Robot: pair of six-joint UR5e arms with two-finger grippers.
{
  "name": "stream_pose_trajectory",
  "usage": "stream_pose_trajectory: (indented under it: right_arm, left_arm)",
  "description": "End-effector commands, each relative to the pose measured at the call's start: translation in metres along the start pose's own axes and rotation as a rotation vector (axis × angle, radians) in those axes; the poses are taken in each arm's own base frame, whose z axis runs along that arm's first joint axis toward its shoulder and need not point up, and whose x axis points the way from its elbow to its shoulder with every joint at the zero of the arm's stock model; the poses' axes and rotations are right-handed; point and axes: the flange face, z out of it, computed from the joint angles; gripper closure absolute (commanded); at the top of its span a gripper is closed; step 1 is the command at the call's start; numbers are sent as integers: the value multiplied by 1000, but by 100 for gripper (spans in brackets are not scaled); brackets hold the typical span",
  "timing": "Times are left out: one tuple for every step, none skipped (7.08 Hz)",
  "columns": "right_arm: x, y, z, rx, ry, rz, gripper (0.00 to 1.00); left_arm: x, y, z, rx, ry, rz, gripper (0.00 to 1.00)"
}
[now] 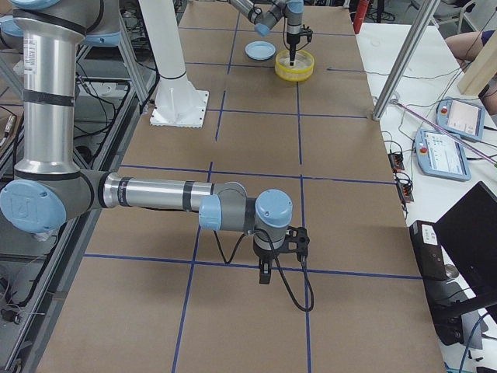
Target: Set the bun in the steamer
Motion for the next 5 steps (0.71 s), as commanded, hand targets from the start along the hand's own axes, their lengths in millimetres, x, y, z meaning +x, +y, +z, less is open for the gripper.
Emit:
stream_pose_trajectory:
  right_arm:
    - [0, 0, 0, 0, 0, 0, 0]
    - [0, 0, 0, 0, 0, 0, 0]
    - [0, 0, 0, 0, 0, 0, 0]
    - [0, 0, 0, 0, 0, 0, 0]
    - [0, 0, 0, 0, 0, 0, 0]
  left_arm:
    - [-36, -25, -59, 35, -27, 28, 1]
    - [-59, -35, -108, 30, -13, 100, 1]
    - [-127, -32, -137, 20, 5, 85, 1]
    - [-198, -18, -157, 26, 4, 119, 1]
    - [-265, 2, -173, 31, -5, 140, 1]
